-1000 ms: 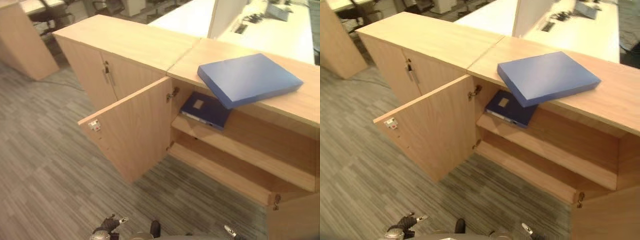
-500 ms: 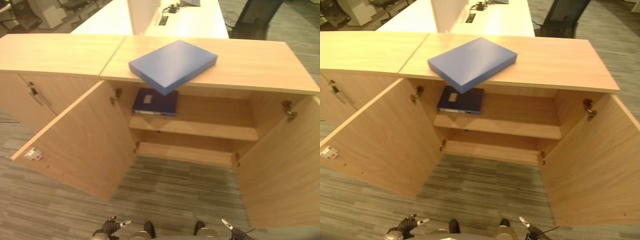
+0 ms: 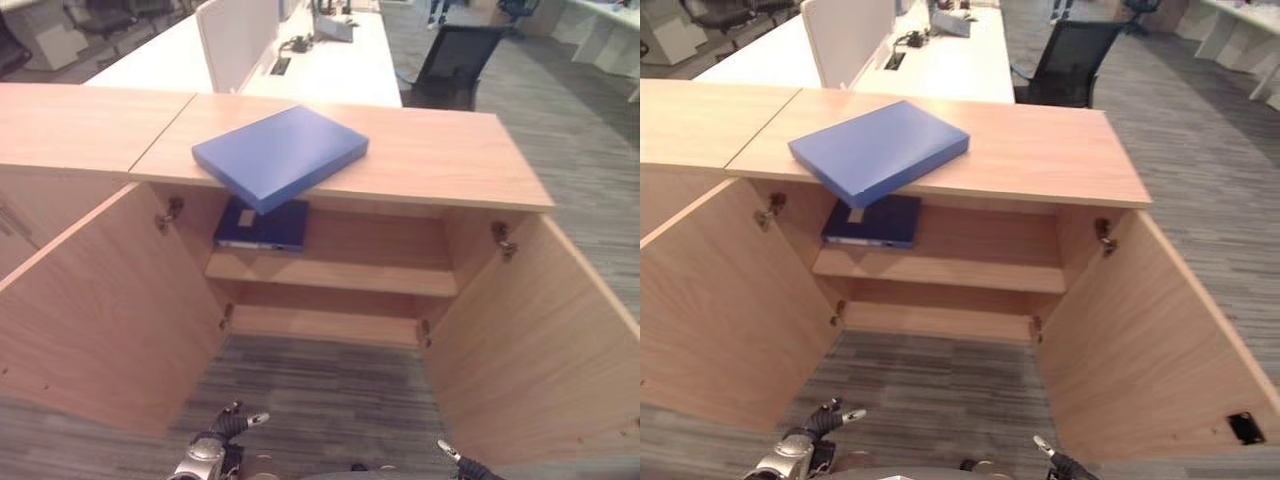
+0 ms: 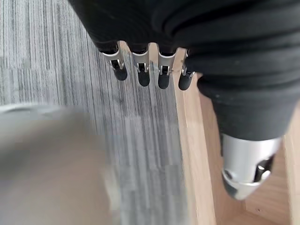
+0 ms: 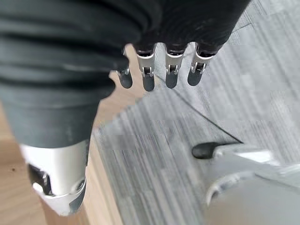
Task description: Put the empty folder in the office cabinet
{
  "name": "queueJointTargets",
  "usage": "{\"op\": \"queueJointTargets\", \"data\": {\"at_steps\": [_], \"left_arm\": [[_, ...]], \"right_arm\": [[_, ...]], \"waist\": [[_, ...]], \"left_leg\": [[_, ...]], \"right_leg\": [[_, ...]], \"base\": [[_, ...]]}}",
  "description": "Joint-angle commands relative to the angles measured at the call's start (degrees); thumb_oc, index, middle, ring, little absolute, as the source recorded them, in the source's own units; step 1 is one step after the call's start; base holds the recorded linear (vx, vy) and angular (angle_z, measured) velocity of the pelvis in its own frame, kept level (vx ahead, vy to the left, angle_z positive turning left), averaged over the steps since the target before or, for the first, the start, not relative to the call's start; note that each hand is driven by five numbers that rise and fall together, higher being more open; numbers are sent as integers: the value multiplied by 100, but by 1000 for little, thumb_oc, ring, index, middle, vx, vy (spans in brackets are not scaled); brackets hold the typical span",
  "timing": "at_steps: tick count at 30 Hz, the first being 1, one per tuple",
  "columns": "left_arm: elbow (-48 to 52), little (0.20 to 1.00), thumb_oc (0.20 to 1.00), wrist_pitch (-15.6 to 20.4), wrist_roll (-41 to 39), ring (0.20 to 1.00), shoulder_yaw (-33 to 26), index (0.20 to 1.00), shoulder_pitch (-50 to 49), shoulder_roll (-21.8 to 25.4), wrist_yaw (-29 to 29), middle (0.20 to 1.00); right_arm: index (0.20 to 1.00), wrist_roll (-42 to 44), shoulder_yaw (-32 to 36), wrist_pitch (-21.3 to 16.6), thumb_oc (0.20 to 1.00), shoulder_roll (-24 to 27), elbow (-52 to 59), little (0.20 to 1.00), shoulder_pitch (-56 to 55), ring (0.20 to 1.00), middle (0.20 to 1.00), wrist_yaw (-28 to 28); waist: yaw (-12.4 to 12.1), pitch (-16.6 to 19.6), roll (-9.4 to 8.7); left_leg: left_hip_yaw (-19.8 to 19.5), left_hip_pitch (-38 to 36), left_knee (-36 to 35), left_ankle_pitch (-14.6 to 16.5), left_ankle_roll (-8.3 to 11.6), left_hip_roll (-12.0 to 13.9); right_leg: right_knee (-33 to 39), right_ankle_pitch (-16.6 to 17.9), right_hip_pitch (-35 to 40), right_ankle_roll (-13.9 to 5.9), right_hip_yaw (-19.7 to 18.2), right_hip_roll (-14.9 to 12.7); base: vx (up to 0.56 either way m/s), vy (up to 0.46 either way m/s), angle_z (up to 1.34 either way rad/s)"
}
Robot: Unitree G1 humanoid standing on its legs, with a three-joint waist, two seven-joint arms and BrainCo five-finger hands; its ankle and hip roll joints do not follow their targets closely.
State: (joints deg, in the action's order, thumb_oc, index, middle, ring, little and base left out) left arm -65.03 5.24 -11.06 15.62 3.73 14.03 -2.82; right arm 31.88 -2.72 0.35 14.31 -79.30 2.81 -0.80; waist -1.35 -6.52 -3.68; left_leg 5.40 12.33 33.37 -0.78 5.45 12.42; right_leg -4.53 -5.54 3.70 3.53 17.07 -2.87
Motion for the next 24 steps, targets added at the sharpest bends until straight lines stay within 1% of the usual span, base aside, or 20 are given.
{"op": "queueJointTargets", "data": {"at_steps": [1, 2, 3, 4, 5, 7, 8, 10, 12, 13, 14, 15, 16, 17, 18, 19, 20, 21, 23, 24], "left_arm": [[109, 1000, 1000, 118, -161, 1000, -58, 1000, 204, -89, -29, 1000], [85, 1000, 1000, 97, -174, 1000, -74, 1000, 180, -100, -22, 1000], [61, 1000, 1000, 98, -175, 1000, -77, 1000, 168, -98, -37, 1000], [34, 1000, 1000, 100, -182, 1000, -86, 1000, 166, -94, -43, 1000], [13, 1000, 1000, 102, -197, 1000, -81, 1000, 163, -93, -37, 1000], [-152, 1000, 1000, 104, -227, 1000, -139, 1000, 115, -148, -11, 1000], [-152, 1000, 1000, 104, -227, 1000, -138, 1000, 115, -148, -11, 1000], [-208, 1000, 1000, 107, -185, 1000, -162, 1000, 99, -136, -3, 1000], [-203, 1000, 1000, 114, -172, 1000, -205, 1000, 77, -97, 26, 1000], [-203, 1000, 1000, 114, -172, 1000, -204, 1000, 77, -97, 27, 1000], [-187, 1000, 1000, 100, -154, 1000, -221, 1000, 95, -69, 46, 1000], [-160, 1000, 1000, 102, -161, 1000, -219, 1000, 98, -59, 62, 1000], [-52, 1000, 1000, 93, -177, 1000, -218, 1000, 106, -19, 77, 1000], [7, 1000, 1000, 82, -197, 1000, -220, 1000, 106, 9, 82, 1000], [7, 1000, 1000, 82, -197, 1000, -220, 1000, 106, 10, 82, 1000], [168, 1000, 1000, 84, -282, 1000, -225, 1000, 99, 81, 88, 1000], [169, 1000, 1000, 83, -282, 1000, -225, 1000, 99, 82, 88, 1000], [329, 1000, 1000, 93, -388, 1000, -258, 1000, 57, 110, 94, 1000], [437, 1000, 1000, 110, -508, 1000, -310, 1000, 35, 132, 93, 1000], [518, 1000, 1000, 129, -640, 1000, -345, 1000, 4, 142, 91, 1000]], "right_arm": [[1000, -283, -171, -37, 1000, 206, -135, 1000, 167, 1000, 1000, -39], [1000, -307, -161, -32, 1000, 230, -126, 1000, 153, 1000, 1000, -35], [1000, -342, -174, -31, 1000, 247, -116, 1000, 149, 1000, 1000, -43], [1000, -376, -186, -35, 1000, 261, -97, 1000, 154, 1000, 1000, -52], [1000, -400, -185, -33, 1000, 270, -98, 1000, 148, 1000, 1000, -52], [1000, -513, -144, -30, 1000, 246, -103, 1000, 95, 1000, 1000, 10], [1000, -513, -144, -30, 1000, 246, -103, 1000, 95, 1000, 1000, 10], [1000, -514, -101, -30, 1000, 224, -114, 1000, 62, 1000, 1000, 24], [1000, -591, -78, -2, 1000, 169, -165, 1000, 37, 1000, 1000, 55], [1000, -591, -78, -2, 1000, 169, -165, 1000, 37, 1000, 1000, 55], [1000, -612, -42, 3, 1000, 150, -154, 1000, 44, 1000, 1000, 77], [1000, -616, -20, 8, 1000, 155, -146, 1000, 40, 1000, 1000, 97], [1000, -587, 5, 16, 1000, 146, -95, 1000, 34, 1000, 1000, 105], [1000, -577, 17, 29, 1000, 151, -83, 1000, 44, 1000, 1000, 115], [1000, -577, 17, 30, 1000, 150, -83, 1000, 44, 1000, 1000, 115], [1000, -542, 9, 17, 1000, 131, -20, 1000, 71, 1000, 1000, 106], [1000, -542, 9, 17, 1000, 131, -19, 1000, 71, 1000, 1000, 106], [1000, -508, -22, 5, 1000, 99, 15, 1000, 65, 1000, 1000, 120], [1000, -476, -51, -2, 1000, 83, 30, 1000, 85, 1000, 1000, 127], [1000, -428, -68, -13, 1000, 69, 41, 1000, 96, 1000, 1000, 120]], "waist": [[-54, -273, -26], [-95, -254, -13], [-128, -248, 21], [-170, -253, 77], [-207, -263, 124], [-230, -93, 258], [-231, -94, 258], [-225, 18, 273], [-259, 135, 306], [-264, 134, 305], [-277, 163, 325], [-275, 157, 339], [-253, 77, 362], [-235, 37, 377], [-238, 38, 374], [-216, -68, 418], [-218, -65, 416], [-195, -102, 472], [-154, -118, 494], [-132, -136, 481]], "left_leg": [[264, -337, -981, 757, -400, -544], [197, -332, -1324, 601, -341, -557], [101, -283, -1745, 342, -248, -569], [8, -117, -2201, -114, -207, -597], [-61, -86, -2450, -271, -144, -591], [-189, -358, -2827, -204, -163, -660], [-188, -360, -2828, -205, -163, -660], [-120, -525, -2896, -132, -224, -760], [13, -815, -3013, 65, -420, -967], [19, -819, -3015, 66, -422, -969], [72, -928, -3061, 190, -550, -1101], [96, -977, -3064, 252, -618, -1168], [124, -1064, -3038, 365, -762, -1310], [121, -1093, -3038, 386, -818, -1359], [124, -1092, -3038, 386, -819, -1361], [123, -1117, -3017, 429, -907, -1411], [125, -1113, -3016, 429, -907, -1412], [115, -1187, -3075, 426, -915, -1395], [16, -1223, -3170, 370, -892, -1400], [-46, -1258, -3236, 336, -881, -1428]], "right_leg": [[245, -69, 83, -583, 75, -142], [258, -88, 123, -599, 38, -151], [272, -123, 169, -610, 21, -148], [288, -96, 179, -591, 42, -142], [269, -141, 248, -598, 12, -132], [176, -259, 439, -703, -53, -245], [176, -259, 440, -703, -53, -246], [183, -221, 486, -766, -90, -370], [108, -103, 484, -954, -156, -638], [104, -105, 483, -956, -161, -641], [-82, -44, 402, -1062, -208, -800], [-290, -1, 326, -1106, -205, -909], [-871, 219, 101, -1132, -269, -1145], [-1109, 365, -3, -1112, -287, -1229], [-1116, 362, -10, -1114, -292, -1232], [-1546, 547, -235, -1056, -231, -1343], [-1553, 544, -243, -1056, -234, -1346], [-1582, 440, -417, -970, -138, -1281], [-1277, 286, -524, -925, -188, -1033], [-1047, 251, -569, -926, -286, -840]], "base": [[198, 85, 0], [195, 105, 0], [135, 145, -8], [143, 155, -14], [214, 230, -18], [332, 281, -33], [235, 211, -52], [215, 238, -33], [268, 369, -28], [183, 341, -21], [128, 301, -7], [165, 493, -3], [83, 377, -1], [43, 260, 0], [0, 212, -1], [-7, 148, 5], [12, 207, 7], [28, 63, 6], [41, 20, 3], [36, -30, 20]]}}
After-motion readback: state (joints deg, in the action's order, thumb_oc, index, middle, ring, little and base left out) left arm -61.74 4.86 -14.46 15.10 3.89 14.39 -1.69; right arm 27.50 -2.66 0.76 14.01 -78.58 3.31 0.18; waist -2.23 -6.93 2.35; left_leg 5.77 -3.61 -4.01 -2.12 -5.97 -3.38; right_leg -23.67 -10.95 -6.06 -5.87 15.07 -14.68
